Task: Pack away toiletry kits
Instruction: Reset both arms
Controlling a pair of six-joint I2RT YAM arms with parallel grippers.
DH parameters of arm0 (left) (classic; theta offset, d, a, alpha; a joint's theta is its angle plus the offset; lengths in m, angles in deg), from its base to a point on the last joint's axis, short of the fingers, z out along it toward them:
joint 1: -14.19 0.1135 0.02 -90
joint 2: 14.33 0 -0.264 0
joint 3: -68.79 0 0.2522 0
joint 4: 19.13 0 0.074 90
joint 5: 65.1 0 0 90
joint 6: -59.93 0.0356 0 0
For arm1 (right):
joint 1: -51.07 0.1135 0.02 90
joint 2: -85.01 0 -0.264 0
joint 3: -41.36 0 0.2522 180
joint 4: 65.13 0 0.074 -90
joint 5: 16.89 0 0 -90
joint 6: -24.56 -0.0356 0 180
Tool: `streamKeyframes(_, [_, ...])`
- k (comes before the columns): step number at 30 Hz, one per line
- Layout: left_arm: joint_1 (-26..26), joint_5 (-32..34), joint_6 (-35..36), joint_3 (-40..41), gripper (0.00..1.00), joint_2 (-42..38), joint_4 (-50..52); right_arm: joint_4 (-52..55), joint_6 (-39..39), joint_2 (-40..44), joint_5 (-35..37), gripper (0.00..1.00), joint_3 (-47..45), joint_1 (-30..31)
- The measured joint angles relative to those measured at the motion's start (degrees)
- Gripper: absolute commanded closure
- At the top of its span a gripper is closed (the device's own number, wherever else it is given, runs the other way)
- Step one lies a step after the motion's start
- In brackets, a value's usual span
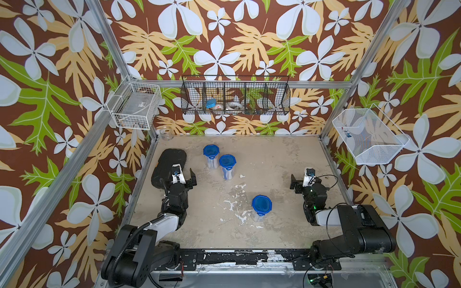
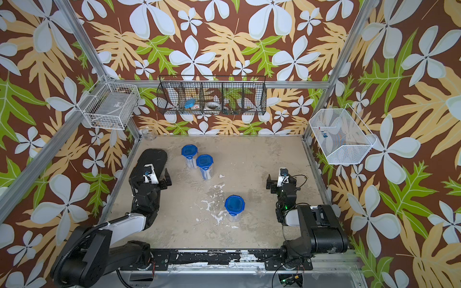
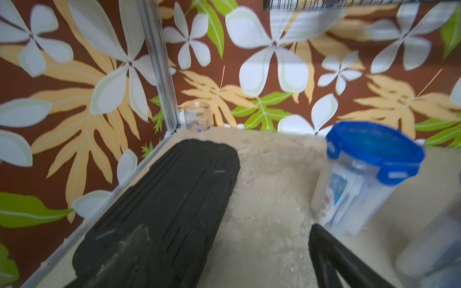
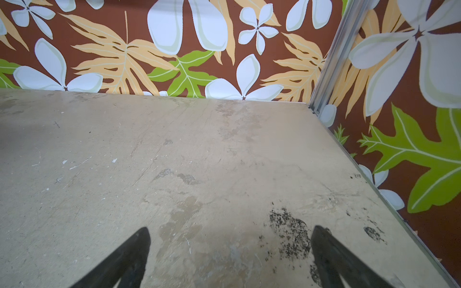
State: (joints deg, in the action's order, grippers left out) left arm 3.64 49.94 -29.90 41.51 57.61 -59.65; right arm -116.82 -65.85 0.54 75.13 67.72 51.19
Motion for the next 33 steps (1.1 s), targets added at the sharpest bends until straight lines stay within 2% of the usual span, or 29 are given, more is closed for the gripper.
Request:
streamKeyframes(4, [0.6,-0.1,-0.6,4.7,0.00,5.2,-6.8,-0.3,0.0,0.0,0.0,0.00,0.0,0.0])
streamKeyframes(9, [3.2,-2.2,-2.1,5.9,0.00,11.1,-14.6,-0.5,0.0,0.0,0.0,0.00,0.0,0.0])
streamKeyframes(18, [4.0,-3.2,-3.6,5.7,0.00,11.4,-19.1,-0.5,0.4,0.0,0.0,0.00,0.0,0.0])
streamKeyframes(33, [4.1,-3.5,-3.8,5.3,0.00,11.7,-19.3,-0.5,0.4,0.0,0.0,0.00,0.0,0.0])
